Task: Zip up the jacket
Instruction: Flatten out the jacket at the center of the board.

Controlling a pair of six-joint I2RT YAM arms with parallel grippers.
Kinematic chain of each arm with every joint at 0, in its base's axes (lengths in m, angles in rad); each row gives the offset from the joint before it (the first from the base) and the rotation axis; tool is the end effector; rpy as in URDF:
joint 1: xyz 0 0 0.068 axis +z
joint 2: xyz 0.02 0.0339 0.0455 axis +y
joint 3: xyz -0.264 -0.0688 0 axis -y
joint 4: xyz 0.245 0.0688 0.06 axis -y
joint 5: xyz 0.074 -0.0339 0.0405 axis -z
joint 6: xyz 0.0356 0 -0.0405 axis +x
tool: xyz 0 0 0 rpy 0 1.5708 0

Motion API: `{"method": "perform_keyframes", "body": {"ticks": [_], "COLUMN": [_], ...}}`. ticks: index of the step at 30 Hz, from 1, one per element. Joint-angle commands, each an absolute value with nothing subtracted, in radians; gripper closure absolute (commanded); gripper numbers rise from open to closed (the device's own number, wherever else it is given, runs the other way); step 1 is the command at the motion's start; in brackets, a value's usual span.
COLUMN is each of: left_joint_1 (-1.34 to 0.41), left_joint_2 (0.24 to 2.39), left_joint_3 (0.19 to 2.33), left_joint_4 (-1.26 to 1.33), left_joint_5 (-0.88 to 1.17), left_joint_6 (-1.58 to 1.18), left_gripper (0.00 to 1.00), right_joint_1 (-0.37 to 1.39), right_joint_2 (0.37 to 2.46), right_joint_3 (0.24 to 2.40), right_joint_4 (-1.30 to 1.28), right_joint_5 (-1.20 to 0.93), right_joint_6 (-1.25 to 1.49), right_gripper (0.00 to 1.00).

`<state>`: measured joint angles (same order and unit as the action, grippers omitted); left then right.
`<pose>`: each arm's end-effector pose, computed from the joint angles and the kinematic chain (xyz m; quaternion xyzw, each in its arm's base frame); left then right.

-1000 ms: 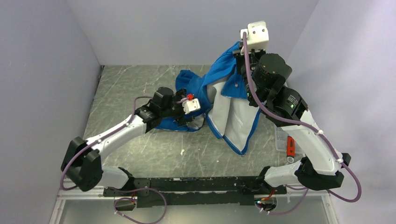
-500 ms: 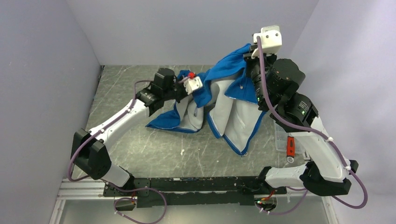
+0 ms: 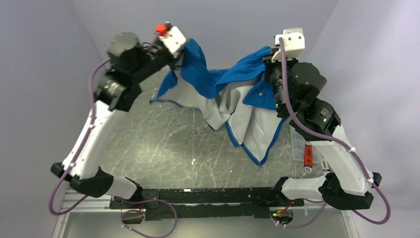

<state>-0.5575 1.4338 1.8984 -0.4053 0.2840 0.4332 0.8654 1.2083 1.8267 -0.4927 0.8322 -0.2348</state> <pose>0.2358 -0.1588 0.5449 0.4133 0.5484 -0.1416 0.7130 0.1422 0.1264 0.5635 -0.0577 0.6741 -0.0414 0.7352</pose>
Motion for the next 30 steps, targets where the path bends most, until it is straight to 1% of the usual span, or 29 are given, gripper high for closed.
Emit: {"method": "perform_keyframes", "body": {"ticks": [1, 6, 10, 14, 19, 22, 26, 30], "left_joint_1": [-0.563, -0.564, -0.565, -0.565, -0.564, -0.557, -0.513, -0.427], "left_joint_2": [1.332, 1.222, 1.147, 1.118, 1.145, 1.199, 1.253, 1.321], "left_joint_3": [2.066, 2.044, 2.023, 1.976, 1.802, 1.722, 1.641, 1.561], "left_joint_4": [-0.469, -0.565, -0.596, -0.578, -0.429, -0.319, -0.208, -0.109], "left_joint_5": [0.268, 0.258, 0.153, 0.008, -0.176, -0.260, -0.269, -0.266], "left_joint_6": [0.409, 0.422, 0.526, 0.640, 0.768, 0.843, 0.856, 0.867], "left_gripper": [1.00, 1.00, 1.00, 1.00, 1.00, 1.00, 1.00, 1.00], "right_joint_1": [0.862, 0.862, 0.862, 0.862, 0.846, 0.791, 0.716, 0.654], "right_joint_2": [1.167, 1.168, 1.197, 1.214, 1.294, 1.357, 1.426, 1.493], "right_joint_3": [1.915, 1.948, 1.970, 1.942, 1.938, 1.965, 1.973, 1.964], "right_joint_4": [-0.508, -0.604, -0.650, -0.623, -0.637, -0.694, -0.742, -0.758], "right_joint_5": [0.849, 0.829, 0.840, 0.870, 0.870, 0.858, 0.837, 0.761], "right_joint_6": [-0.164, -0.113, -0.100, -0.120, -0.094, -0.027, 0.059, 0.139], "right_gripper": [1.00, 1.00, 1.00, 1.00, 1.00, 1.00, 1.00, 1.00]}}
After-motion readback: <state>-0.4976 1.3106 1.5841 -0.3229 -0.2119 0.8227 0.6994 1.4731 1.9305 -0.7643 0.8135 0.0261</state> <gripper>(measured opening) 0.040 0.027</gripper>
